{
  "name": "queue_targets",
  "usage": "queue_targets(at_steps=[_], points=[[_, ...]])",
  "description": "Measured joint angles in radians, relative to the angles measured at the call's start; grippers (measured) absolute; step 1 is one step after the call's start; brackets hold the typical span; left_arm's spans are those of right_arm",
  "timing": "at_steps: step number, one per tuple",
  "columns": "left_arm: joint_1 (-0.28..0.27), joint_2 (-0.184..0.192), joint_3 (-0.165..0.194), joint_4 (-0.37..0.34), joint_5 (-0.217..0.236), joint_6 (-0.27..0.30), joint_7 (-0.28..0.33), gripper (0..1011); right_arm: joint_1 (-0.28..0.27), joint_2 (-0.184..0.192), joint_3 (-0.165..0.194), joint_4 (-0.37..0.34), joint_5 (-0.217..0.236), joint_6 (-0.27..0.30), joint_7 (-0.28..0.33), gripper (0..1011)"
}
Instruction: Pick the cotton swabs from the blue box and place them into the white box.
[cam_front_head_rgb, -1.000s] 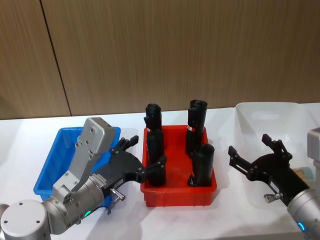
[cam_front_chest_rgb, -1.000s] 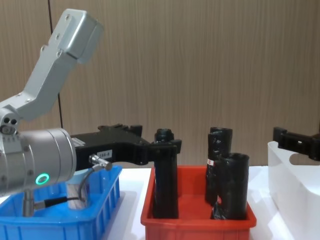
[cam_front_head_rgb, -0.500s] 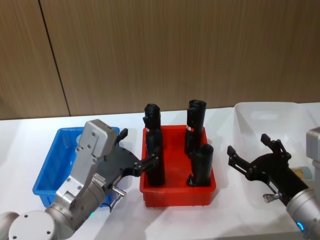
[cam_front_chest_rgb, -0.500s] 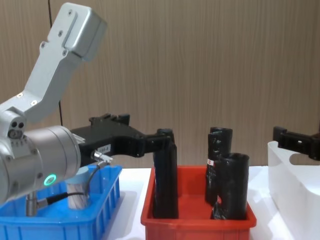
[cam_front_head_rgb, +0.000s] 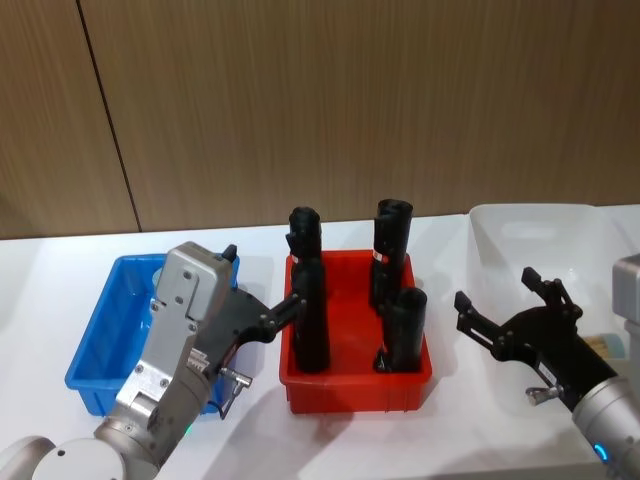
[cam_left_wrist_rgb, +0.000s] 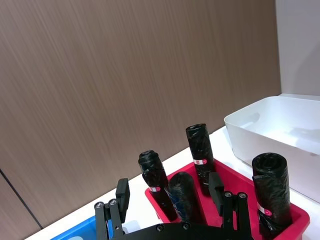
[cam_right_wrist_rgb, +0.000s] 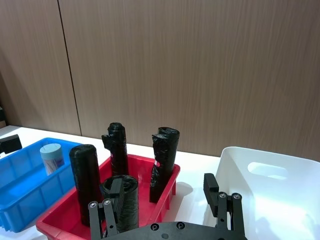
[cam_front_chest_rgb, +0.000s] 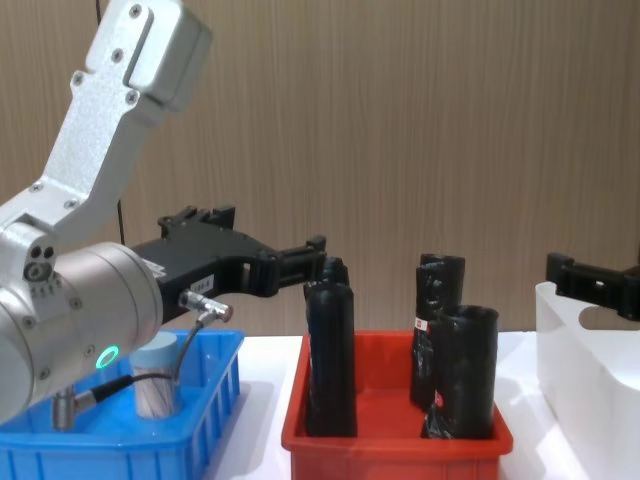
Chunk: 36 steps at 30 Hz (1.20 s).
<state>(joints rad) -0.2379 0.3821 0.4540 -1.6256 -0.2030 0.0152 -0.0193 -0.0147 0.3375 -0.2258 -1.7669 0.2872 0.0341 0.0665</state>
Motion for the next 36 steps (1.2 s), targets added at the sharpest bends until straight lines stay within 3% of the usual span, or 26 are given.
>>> queue_targets(at_steps=[17, 36], points=[[0.001, 0.000, 0.001, -0.002, 0.003, -0.002, 0.008, 1004, 0.003, 0.001, 0.003, 0.002, 0.014, 0.014, 0.022, 1002], [0.001, 0.000, 0.000, -0.001, 0.002, -0.001, 0.008, 1004, 0.056, 0.009, 0.014, 0.056, 0.069, 0.099, 0.174, 1002]])
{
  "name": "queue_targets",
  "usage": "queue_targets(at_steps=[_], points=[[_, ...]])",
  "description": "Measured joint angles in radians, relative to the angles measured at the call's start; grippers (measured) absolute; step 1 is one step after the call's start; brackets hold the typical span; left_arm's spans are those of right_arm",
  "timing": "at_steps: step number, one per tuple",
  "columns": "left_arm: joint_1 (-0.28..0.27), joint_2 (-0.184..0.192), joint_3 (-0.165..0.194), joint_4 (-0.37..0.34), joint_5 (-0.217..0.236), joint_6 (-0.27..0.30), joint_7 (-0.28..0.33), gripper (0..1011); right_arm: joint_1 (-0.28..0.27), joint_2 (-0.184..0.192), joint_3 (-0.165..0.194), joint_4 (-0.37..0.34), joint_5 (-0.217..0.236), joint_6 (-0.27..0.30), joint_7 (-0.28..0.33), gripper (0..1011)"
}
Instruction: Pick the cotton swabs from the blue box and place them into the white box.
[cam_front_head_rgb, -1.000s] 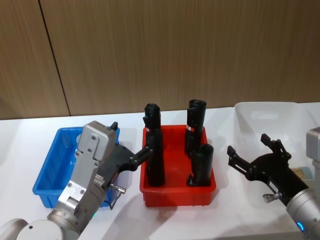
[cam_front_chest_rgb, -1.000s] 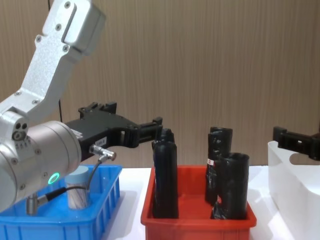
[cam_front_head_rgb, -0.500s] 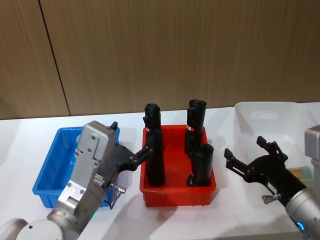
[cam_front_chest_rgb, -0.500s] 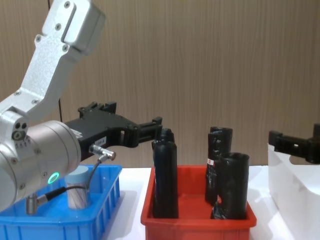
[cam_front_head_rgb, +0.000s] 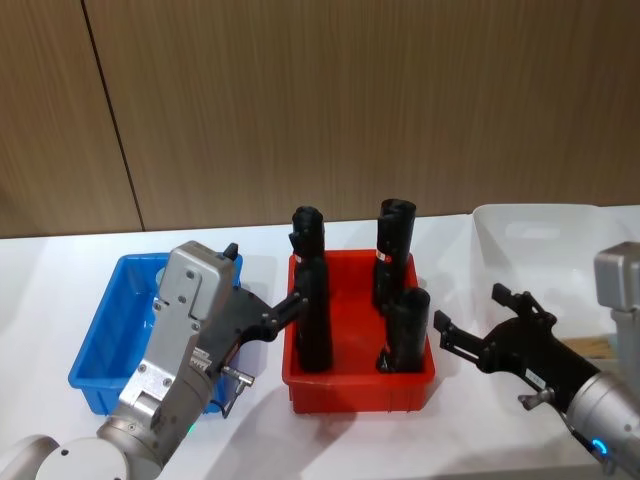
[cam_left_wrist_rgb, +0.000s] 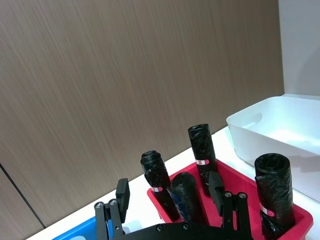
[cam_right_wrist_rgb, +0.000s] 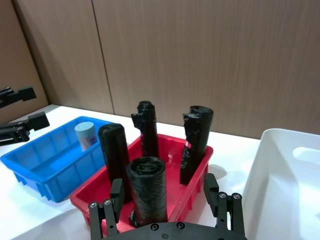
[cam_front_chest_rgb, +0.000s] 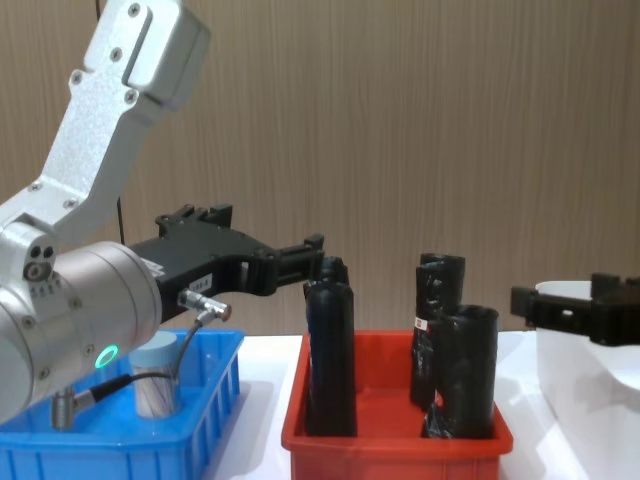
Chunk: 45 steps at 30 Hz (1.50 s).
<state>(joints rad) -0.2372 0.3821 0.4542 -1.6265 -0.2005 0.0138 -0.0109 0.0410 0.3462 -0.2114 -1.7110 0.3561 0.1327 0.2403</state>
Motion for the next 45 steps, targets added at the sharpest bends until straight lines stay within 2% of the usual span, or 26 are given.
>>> queue_targets(at_steps=[3, 7, 20, 40, 45], points=[[0.000, 0.000, 0.000, 0.000, 0.000, 0.000, 0.000, 1004, 0.030, -0.010, -0.005, 0.039, 0.001, 0.017, 0.045, 1002], [0.000, 0.000, 0.000, 0.000, 0.000, 0.000, 0.000, 1004, 0.055, -0.022, -0.011, 0.073, -0.001, 0.022, 0.072, 1002], [0.000, 0.000, 0.000, 0.000, 0.000, 0.000, 0.000, 1004, 0.134, -0.065, -0.033, 0.187, -0.029, 0.025, 0.130, 1002], [0.000, 0.000, 0.000, 0.000, 0.000, 0.000, 0.000, 1004, 0.233, -0.121, -0.062, 0.313, -0.080, 0.021, 0.160, 1002], [0.000, 0.000, 0.000, 0.000, 0.000, 0.000, 0.000, 1004, 0.250, -0.131, -0.066, 0.337, -0.090, 0.020, 0.157, 917]])
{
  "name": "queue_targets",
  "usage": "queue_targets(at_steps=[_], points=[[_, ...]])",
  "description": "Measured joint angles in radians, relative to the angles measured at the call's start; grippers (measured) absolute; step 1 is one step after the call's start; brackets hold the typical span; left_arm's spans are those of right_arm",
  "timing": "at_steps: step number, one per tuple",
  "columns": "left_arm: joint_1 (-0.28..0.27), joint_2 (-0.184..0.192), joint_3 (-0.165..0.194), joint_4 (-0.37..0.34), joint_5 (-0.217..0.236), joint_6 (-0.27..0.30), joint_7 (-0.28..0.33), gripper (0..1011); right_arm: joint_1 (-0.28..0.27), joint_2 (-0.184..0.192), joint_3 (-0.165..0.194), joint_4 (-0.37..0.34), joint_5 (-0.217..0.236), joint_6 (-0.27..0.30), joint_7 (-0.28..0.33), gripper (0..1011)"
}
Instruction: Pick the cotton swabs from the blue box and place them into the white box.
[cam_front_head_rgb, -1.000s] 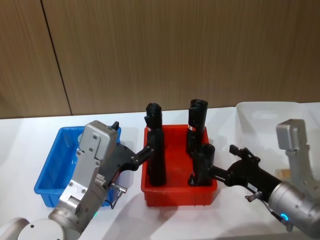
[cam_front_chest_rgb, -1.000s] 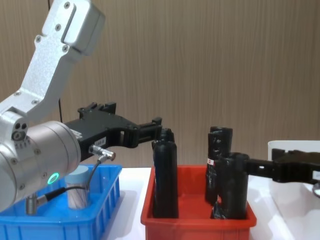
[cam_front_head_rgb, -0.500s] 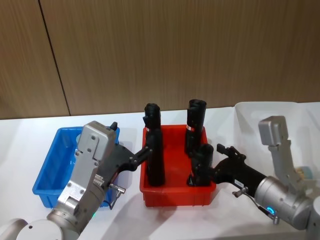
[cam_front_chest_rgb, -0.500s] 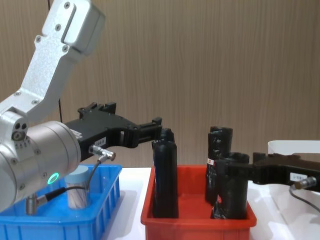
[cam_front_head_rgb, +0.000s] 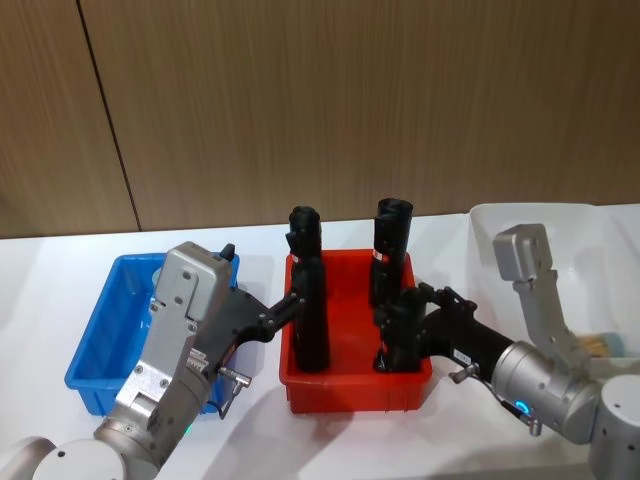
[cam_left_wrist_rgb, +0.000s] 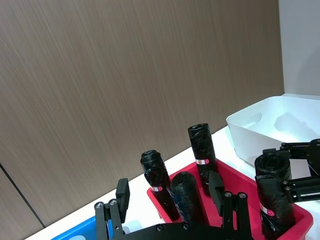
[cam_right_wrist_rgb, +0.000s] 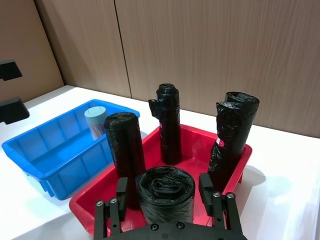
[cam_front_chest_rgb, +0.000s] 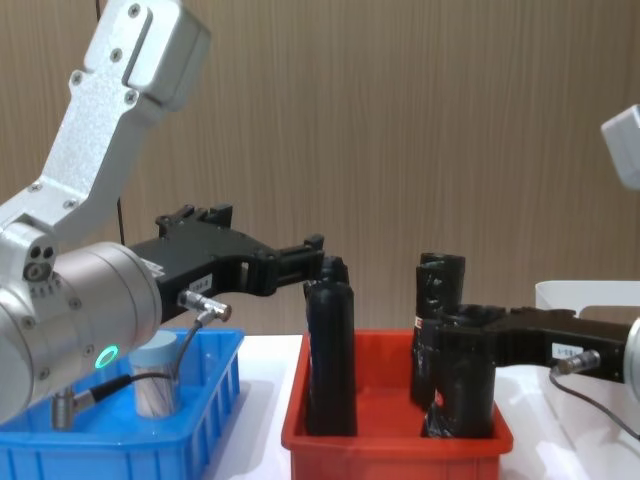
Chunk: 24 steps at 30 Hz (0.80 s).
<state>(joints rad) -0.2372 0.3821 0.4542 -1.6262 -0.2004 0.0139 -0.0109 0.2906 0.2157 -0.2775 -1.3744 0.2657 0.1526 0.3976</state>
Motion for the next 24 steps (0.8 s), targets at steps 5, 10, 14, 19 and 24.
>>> queue_targets(at_steps=[5, 10, 14, 19, 24], points=[[0.000, 0.000, 0.000, 0.000, 0.000, 0.000, 0.000, 1004, 0.012, -0.006, -0.002, 0.015, -0.004, -0.001, -0.003, 783], [0.000, 0.000, 0.000, 0.000, 0.000, 0.000, 0.000, 1004, 0.016, -0.008, -0.004, 0.017, -0.005, 0.000, -0.004, 624], [0.000, 0.000, 0.000, 0.000, 0.000, 0.000, 0.000, 1004, 0.016, -0.008, -0.004, 0.013, -0.004, 0.001, -0.006, 543], [0.000, 0.000, 0.000, 0.000, 0.000, 0.000, 0.000, 1004, 0.010, -0.006, -0.005, -0.006, 0.002, 0.003, -0.011, 508], [0.000, 0.000, 0.000, 0.000, 0.000, 0.000, 0.000, 1004, 0.003, -0.002, -0.005, -0.032, 0.005, 0.004, -0.016, 476]])
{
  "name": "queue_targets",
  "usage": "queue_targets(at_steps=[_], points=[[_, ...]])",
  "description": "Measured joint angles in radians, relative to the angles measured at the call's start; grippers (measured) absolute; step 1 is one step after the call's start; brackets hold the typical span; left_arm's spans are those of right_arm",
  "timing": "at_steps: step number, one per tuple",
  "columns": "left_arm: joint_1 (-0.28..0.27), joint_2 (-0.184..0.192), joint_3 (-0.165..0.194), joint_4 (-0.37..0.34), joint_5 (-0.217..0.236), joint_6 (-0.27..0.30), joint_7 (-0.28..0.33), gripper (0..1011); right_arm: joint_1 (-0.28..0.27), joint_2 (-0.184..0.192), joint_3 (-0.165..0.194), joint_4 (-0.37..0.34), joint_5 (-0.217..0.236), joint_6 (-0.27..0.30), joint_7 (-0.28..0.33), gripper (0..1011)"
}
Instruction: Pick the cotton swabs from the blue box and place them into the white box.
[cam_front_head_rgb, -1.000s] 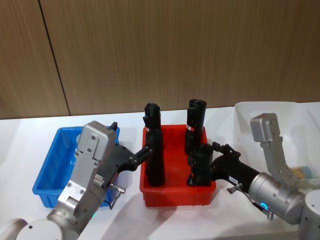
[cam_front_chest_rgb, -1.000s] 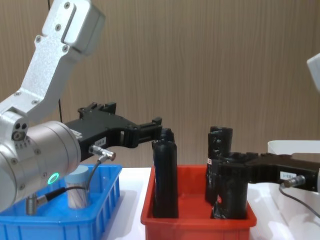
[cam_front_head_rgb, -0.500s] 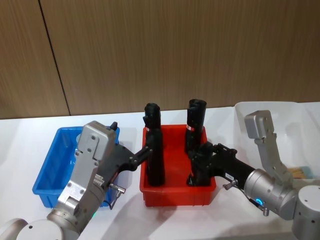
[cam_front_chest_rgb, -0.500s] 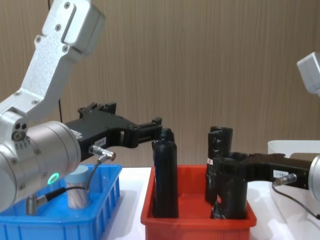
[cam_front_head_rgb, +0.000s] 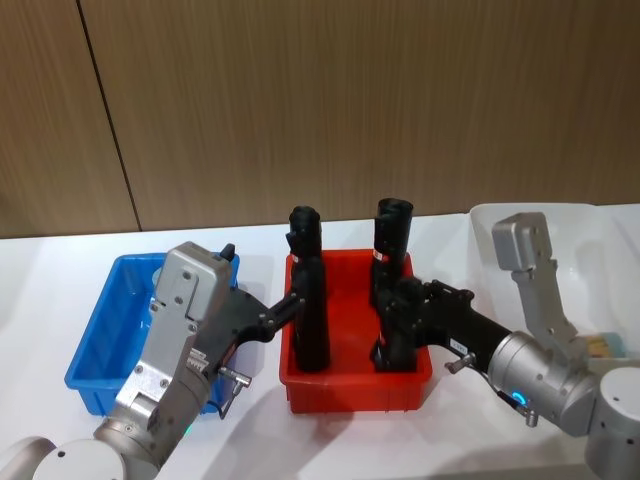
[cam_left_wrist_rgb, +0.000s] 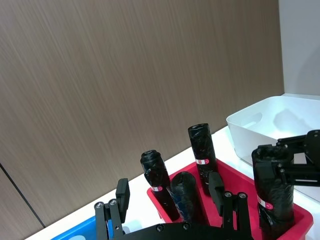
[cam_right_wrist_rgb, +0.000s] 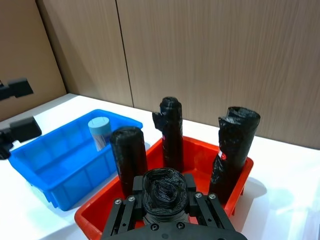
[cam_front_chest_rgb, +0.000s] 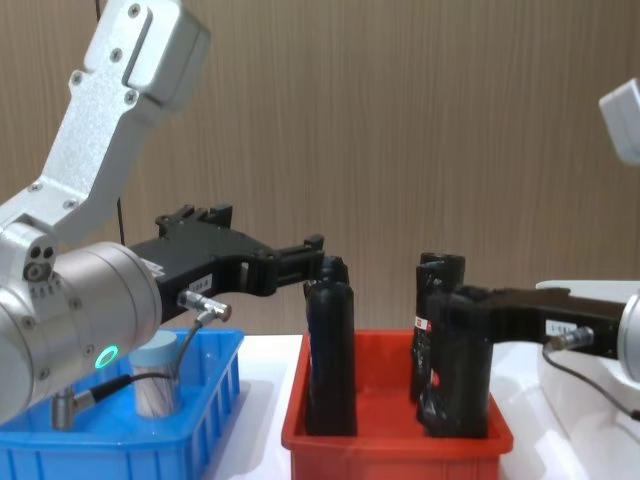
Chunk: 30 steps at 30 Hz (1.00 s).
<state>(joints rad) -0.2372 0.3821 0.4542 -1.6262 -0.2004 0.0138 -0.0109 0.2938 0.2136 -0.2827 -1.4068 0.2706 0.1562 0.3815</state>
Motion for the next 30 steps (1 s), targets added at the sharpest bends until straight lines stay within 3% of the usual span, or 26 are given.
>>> queue_targets(at_steps=[11, 20, 30], points=[[0.000, 0.000, 0.000, 0.000, 0.000, 0.000, 0.000, 1004, -0.007, 0.019, 0.015, -0.092, 0.007, -0.003, -0.021, 414], [0.000, 0.000, 0.000, 0.000, 0.000, 0.000, 0.000, 1004, 0.006, 0.060, 0.061, -0.188, 0.023, 0.009, -0.059, 364], [0.000, 0.000, 0.000, 0.000, 0.000, 0.000, 0.000, 1004, 0.031, 0.110, 0.116, -0.223, 0.025, 0.015, -0.103, 342]])
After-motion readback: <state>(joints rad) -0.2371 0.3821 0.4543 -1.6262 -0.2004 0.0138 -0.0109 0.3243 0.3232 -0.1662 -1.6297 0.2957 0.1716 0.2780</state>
